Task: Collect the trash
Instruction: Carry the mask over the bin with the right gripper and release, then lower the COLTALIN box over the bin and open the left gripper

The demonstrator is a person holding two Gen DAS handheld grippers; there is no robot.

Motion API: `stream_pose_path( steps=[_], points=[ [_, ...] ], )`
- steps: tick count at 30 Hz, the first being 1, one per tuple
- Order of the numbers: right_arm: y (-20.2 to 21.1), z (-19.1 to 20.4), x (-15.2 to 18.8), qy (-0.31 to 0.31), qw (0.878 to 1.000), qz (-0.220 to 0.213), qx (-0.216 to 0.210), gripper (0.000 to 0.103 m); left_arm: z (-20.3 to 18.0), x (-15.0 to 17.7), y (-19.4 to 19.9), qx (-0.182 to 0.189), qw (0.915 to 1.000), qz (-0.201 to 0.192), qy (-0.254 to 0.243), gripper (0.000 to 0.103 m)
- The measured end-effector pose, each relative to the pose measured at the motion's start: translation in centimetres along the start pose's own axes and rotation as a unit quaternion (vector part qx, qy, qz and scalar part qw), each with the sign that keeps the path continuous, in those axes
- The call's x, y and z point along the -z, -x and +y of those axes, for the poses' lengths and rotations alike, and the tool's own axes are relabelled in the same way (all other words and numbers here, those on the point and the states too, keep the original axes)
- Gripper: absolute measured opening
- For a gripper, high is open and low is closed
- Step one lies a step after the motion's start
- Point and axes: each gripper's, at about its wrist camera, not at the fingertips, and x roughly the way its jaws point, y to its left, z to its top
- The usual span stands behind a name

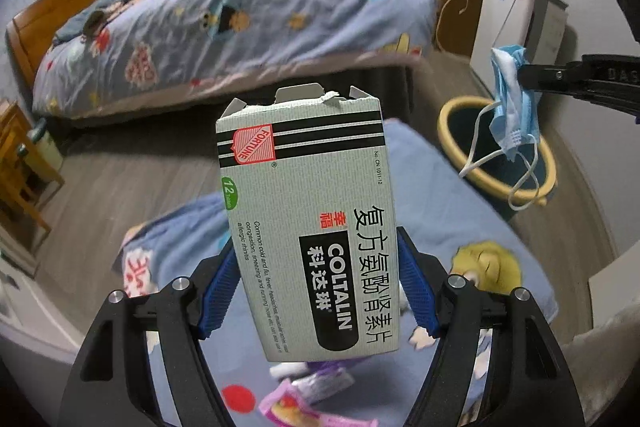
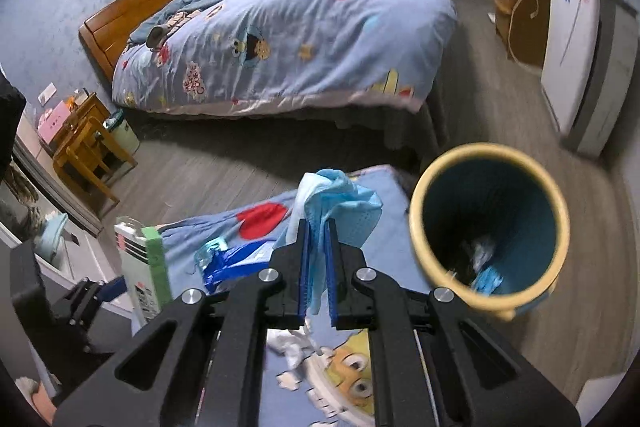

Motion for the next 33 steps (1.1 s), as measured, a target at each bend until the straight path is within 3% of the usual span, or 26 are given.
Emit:
stream_pose_path(
  steps=[6, 18, 23, 27, 33],
  points=[
    [-0.3, -3.5, -2.0, 0.008, 1.000, -0.002, 0.011, 0.007, -0.8, -1.2, -0.6, 0.008, 0.9999, -0.007, 0.005, 0.073],
    [-3.3, -11.7, -2.8, -0.059, 0.998, 0.019, 0.012, 0.007, -6.1, -1.5, -2.5, 0.000, 0.9979, 0.012, -0.064, 0.073],
    [-4.2, -15.2, -2.8, -0.058, 0.997, 0.024, 0.045, 0.007, -8.7, -3.1, -3.8, 0.029, 0.9980, 0.015, -0.054, 0.073],
    [-4.3, -18.9, -2.4, -0.093, 0.993, 0.028, 0.061, 0.007, -11.3, -4.3, -5.7, 0.058, 0.9971, 0.027, -0.041, 0.073],
    [-5.3, -23.0, -1.0, -0.144, 0.984, 0.054, 0.086, 0.007, -16.1, -6.4, -9.7, 0.087, 0.9931, 0.048, -0.063, 0.073]
  ],
)
